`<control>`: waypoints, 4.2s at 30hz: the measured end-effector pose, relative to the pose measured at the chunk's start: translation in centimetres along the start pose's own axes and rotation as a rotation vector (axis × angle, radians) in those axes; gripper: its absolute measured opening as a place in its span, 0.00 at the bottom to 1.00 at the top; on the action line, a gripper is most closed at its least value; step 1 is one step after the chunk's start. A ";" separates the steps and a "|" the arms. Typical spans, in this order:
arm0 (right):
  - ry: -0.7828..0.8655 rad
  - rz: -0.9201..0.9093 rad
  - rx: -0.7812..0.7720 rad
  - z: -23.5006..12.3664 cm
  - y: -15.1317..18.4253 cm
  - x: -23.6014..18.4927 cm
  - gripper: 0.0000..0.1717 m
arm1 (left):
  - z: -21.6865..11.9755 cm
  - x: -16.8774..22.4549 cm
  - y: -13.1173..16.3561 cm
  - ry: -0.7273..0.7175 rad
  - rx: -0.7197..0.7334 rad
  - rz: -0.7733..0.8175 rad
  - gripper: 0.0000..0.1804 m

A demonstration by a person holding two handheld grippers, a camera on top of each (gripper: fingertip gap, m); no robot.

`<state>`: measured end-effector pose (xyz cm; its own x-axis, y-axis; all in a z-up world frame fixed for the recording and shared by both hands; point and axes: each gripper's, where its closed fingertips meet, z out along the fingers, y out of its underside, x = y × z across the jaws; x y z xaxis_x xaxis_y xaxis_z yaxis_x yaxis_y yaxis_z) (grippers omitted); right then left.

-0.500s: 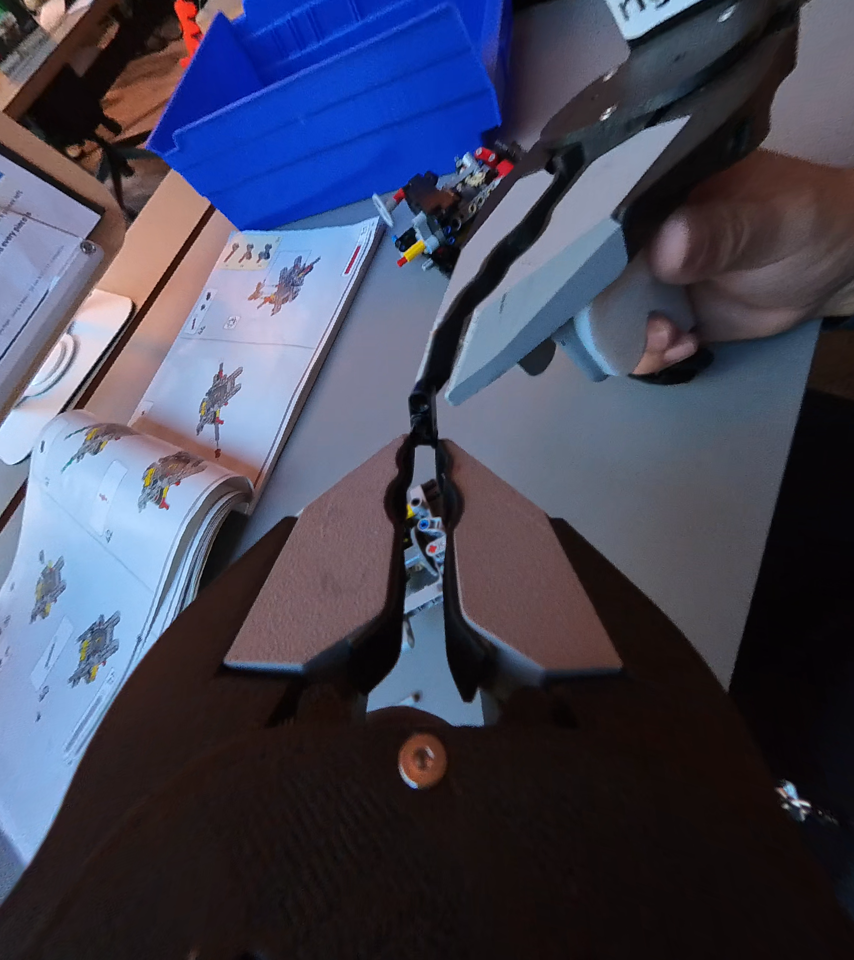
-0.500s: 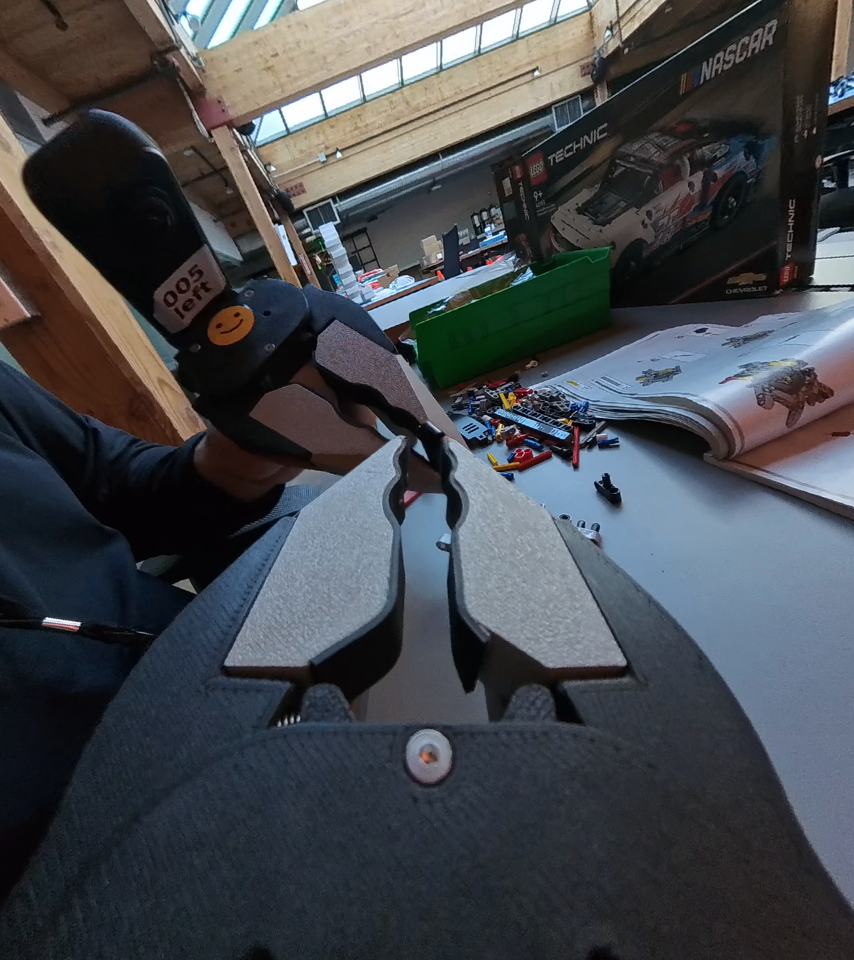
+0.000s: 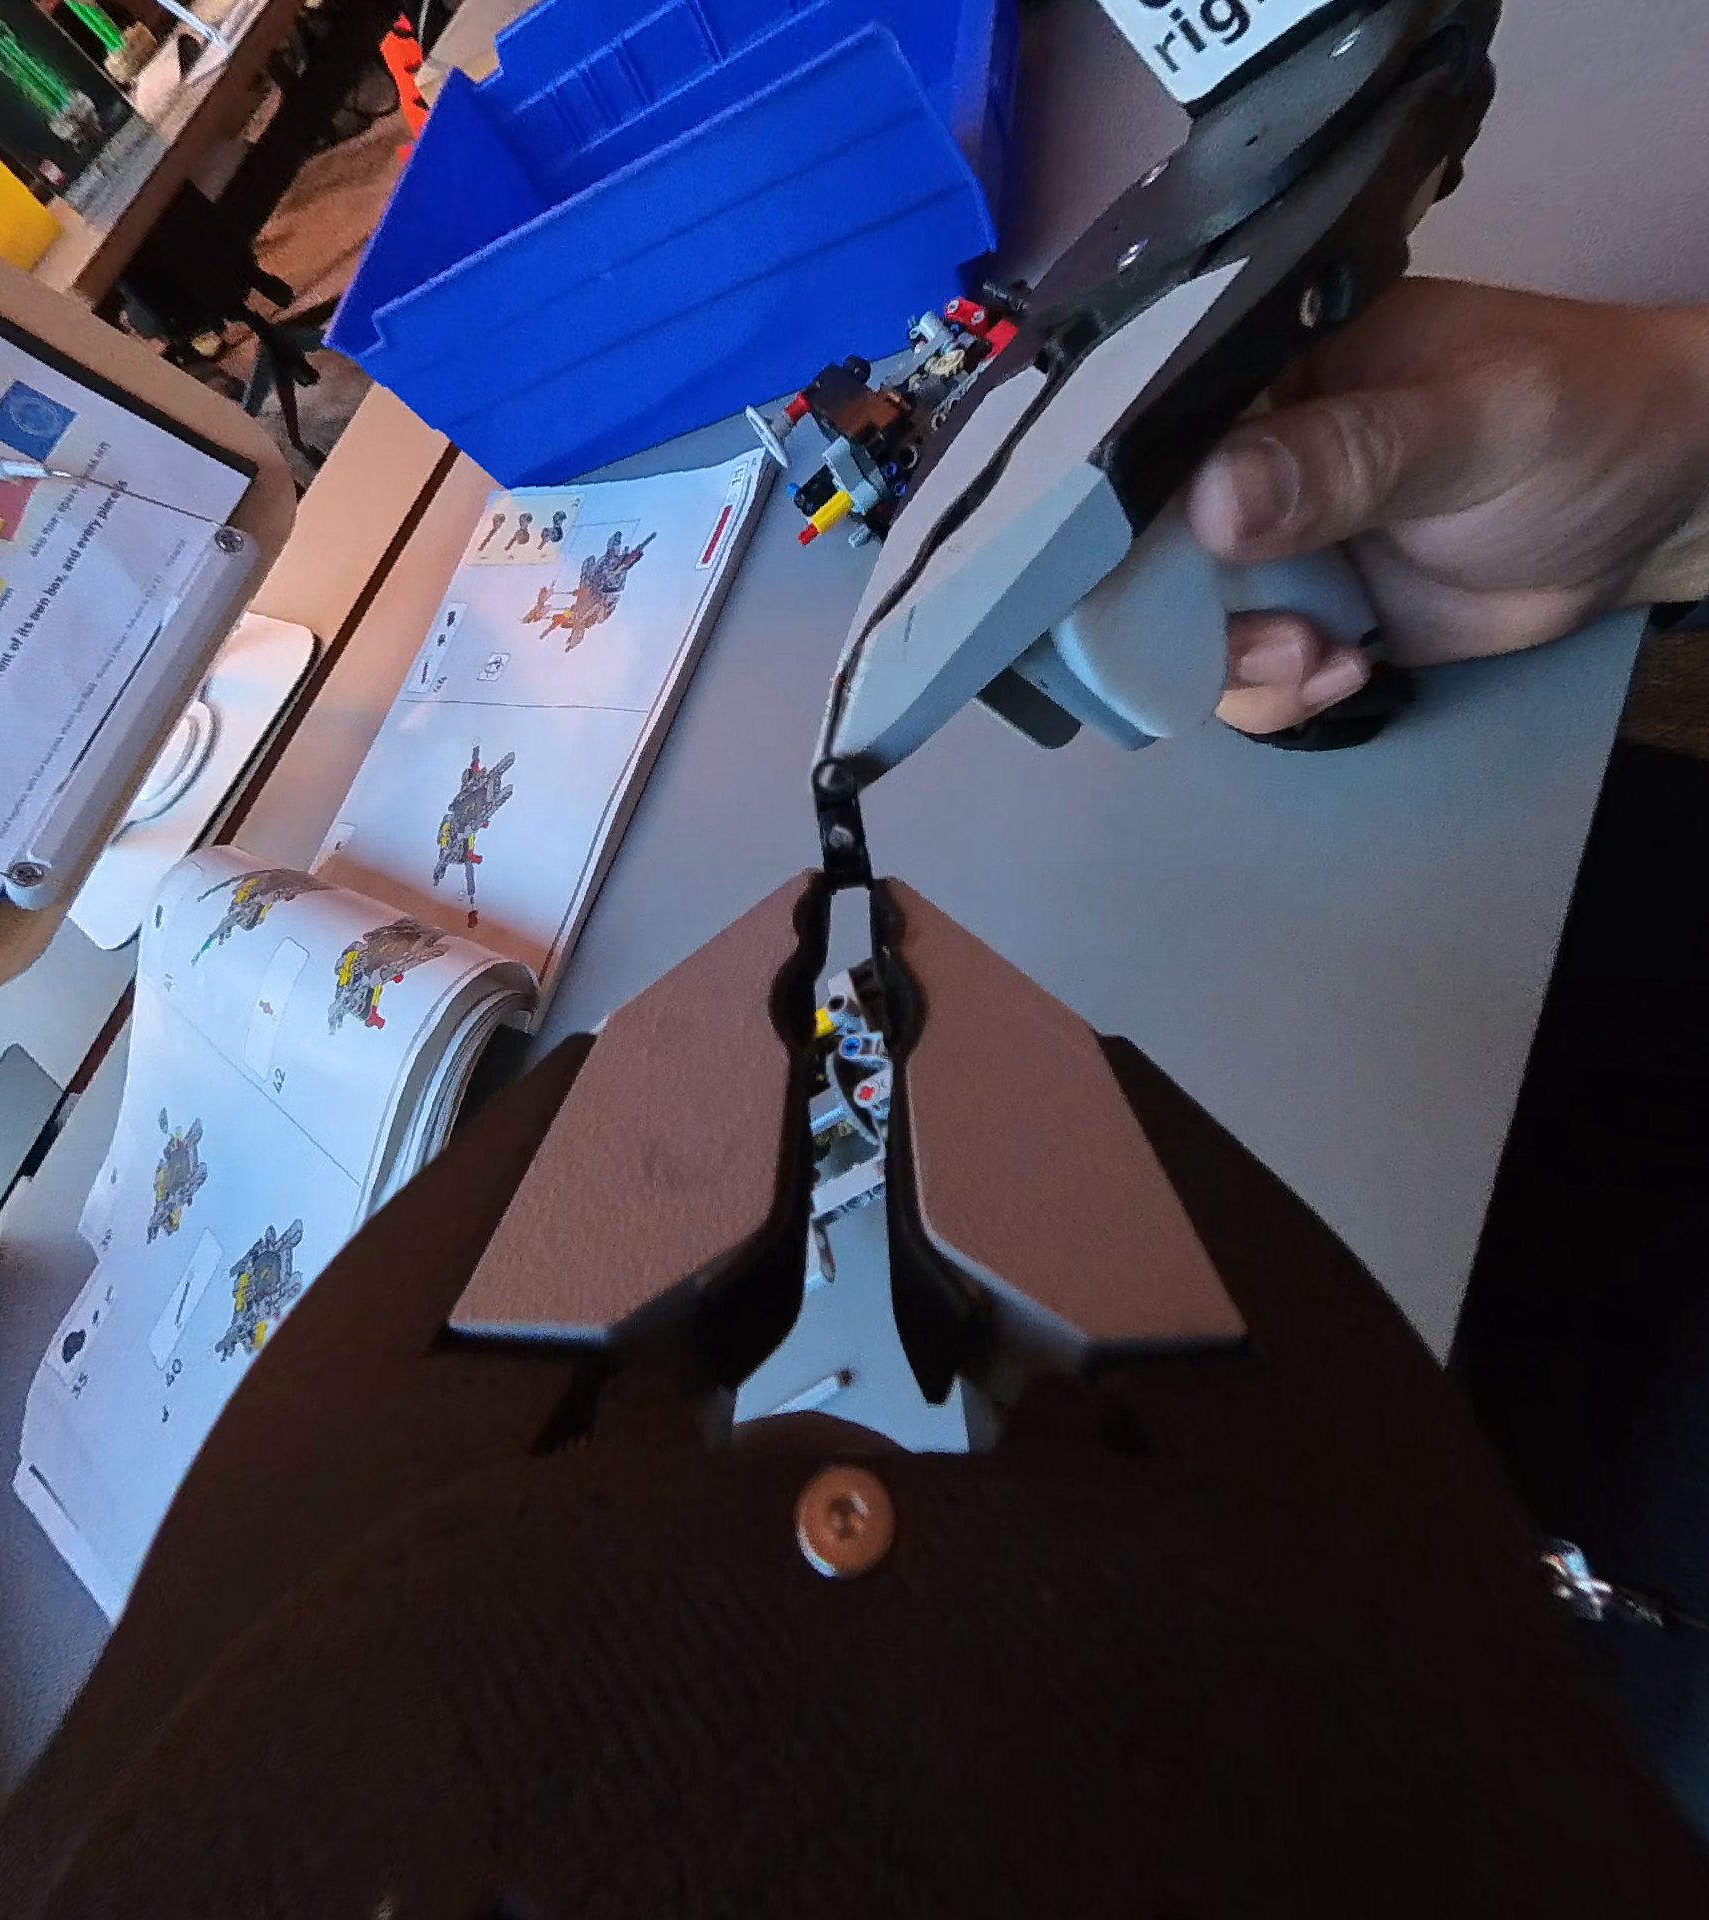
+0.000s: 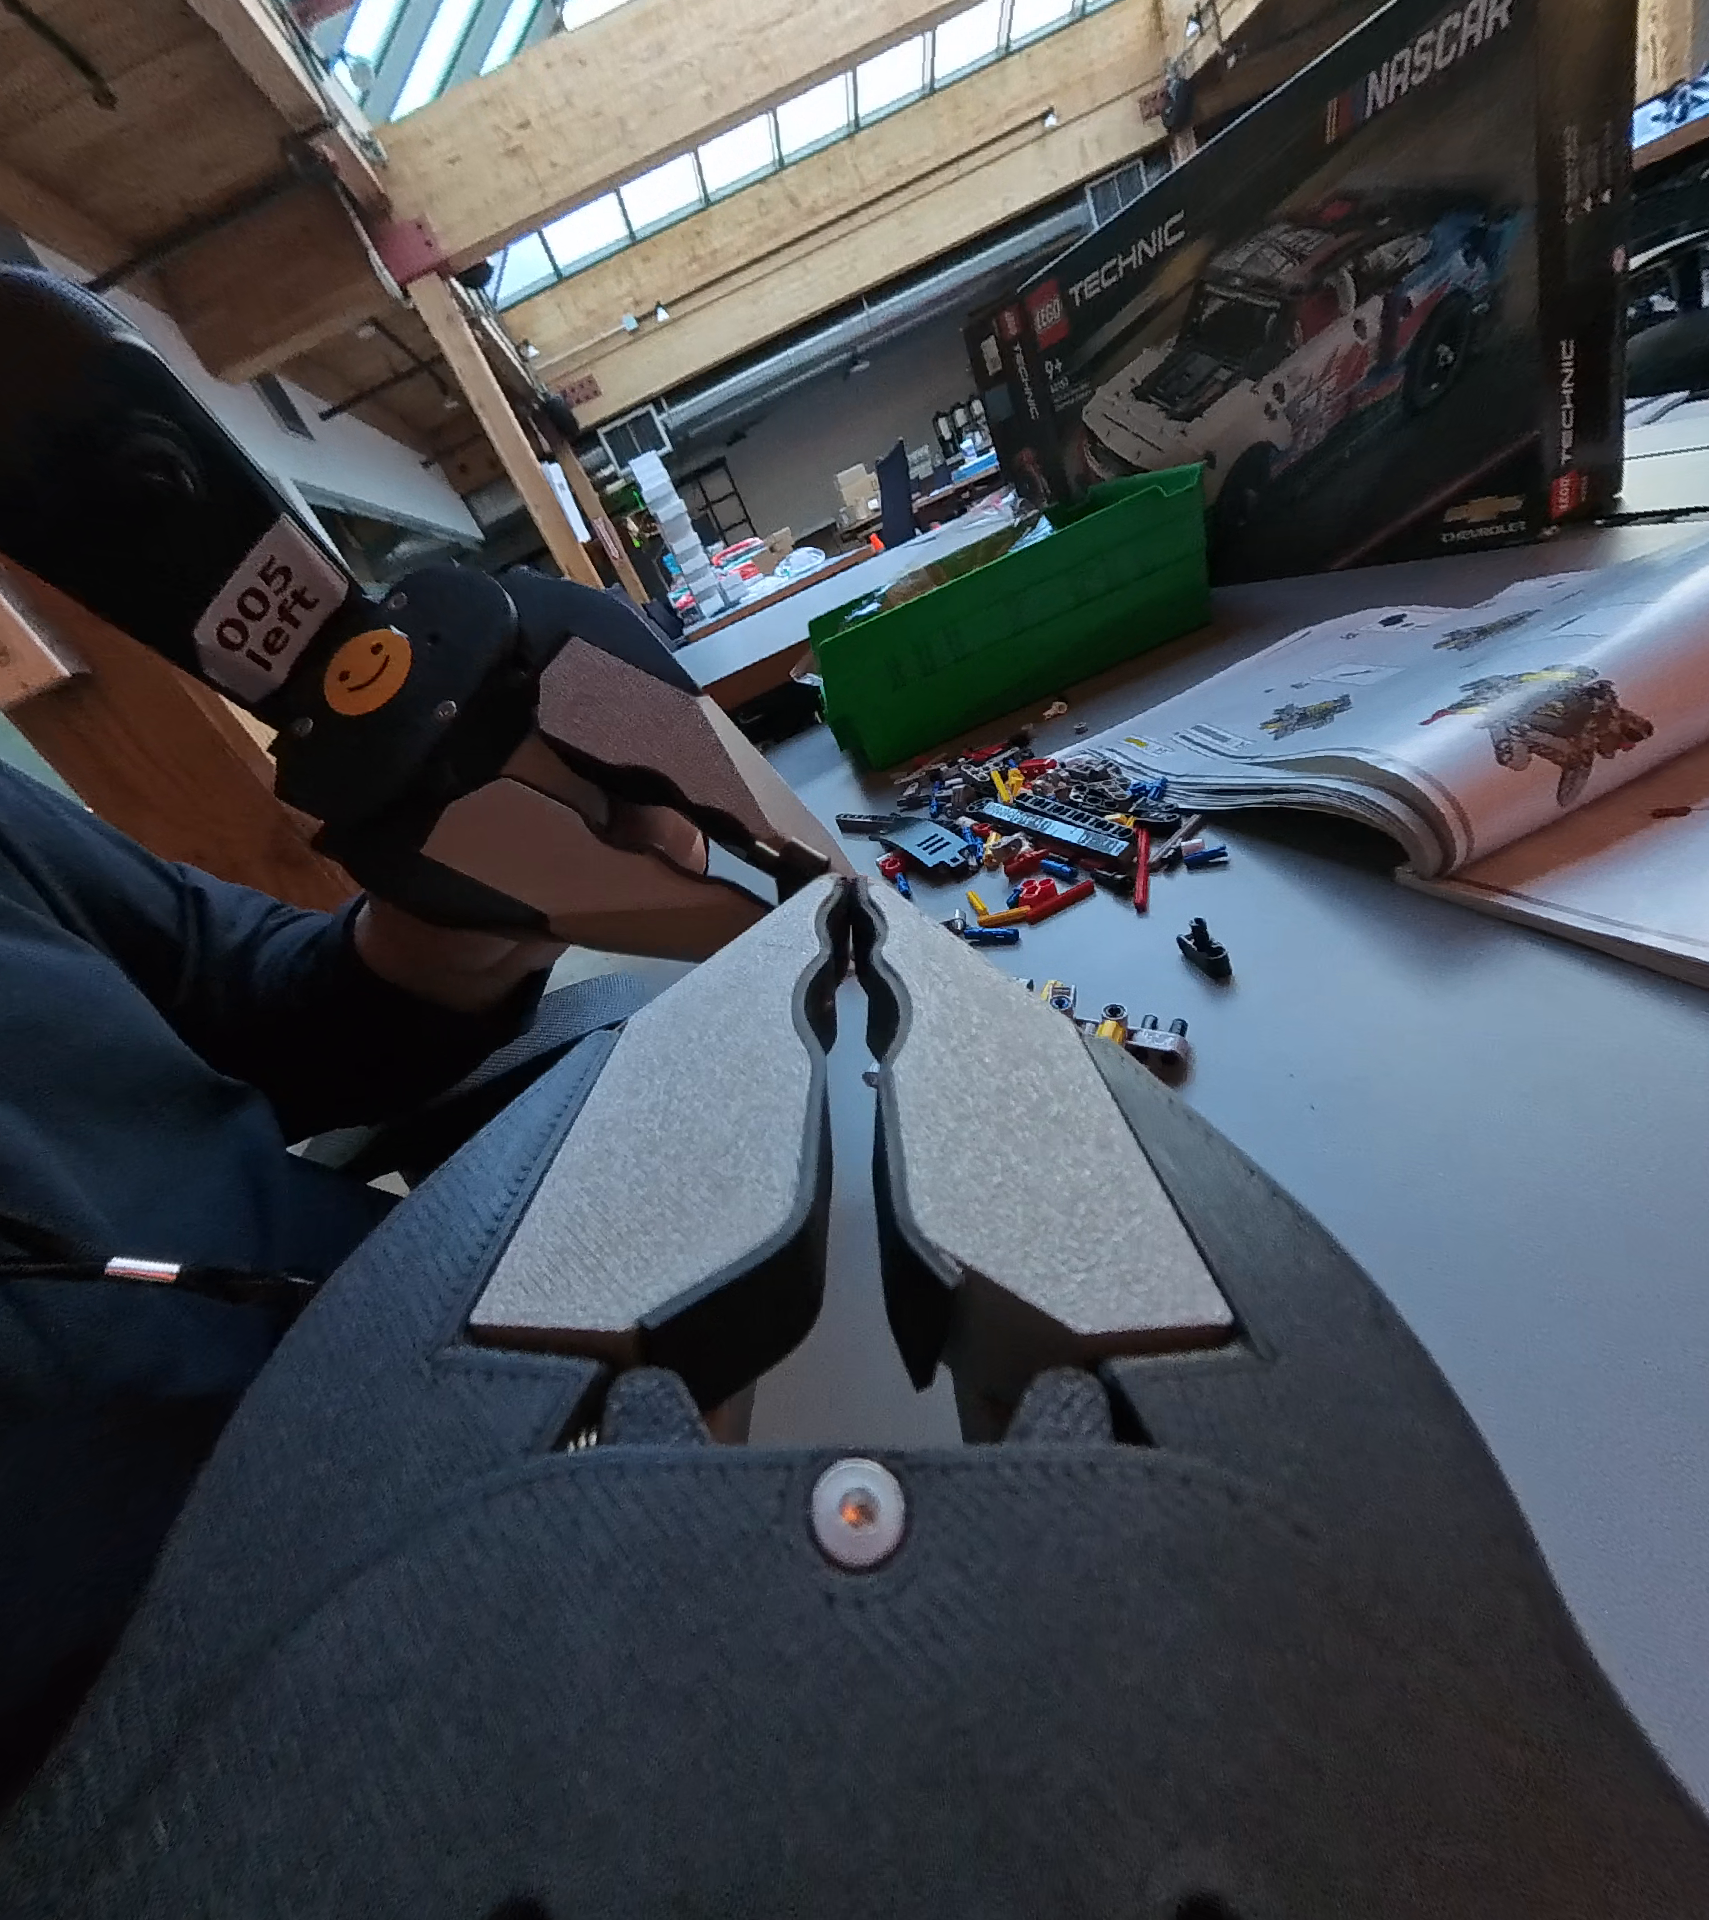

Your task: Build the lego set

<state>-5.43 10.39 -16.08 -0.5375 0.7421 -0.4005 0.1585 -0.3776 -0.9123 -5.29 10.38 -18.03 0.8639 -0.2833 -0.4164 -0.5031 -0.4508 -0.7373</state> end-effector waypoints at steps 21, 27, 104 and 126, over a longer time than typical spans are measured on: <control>-0.129 0.010 0.043 -0.3 -0.8 -2.0 0.05 | -1.3 2.0 -1.5 0.539 0.208 -0.572 0.03; -0.070 -0.061 0.000 0.2 -0.1 -1.7 0.07 | -0.8 3.1 -0.1 0.597 0.121 -0.561 0.03; 0.407 -0.064 -0.287 -0.7 3.5 4.7 0.02 | -1.6 0.0 5.7 0.484 -0.136 -0.080 0.21; 0.223 0.357 -0.251 -0.6 4.7 4.6 0.02 | -0.1 2.1 8.2 0.230 -0.163 -0.221 0.15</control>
<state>-6.71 12.36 -22.24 -0.2273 0.7015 -0.6754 0.5100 -0.5051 -0.6962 -7.65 5.99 -24.91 0.9342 -0.3388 -0.1120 -0.3176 -0.6463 -0.6938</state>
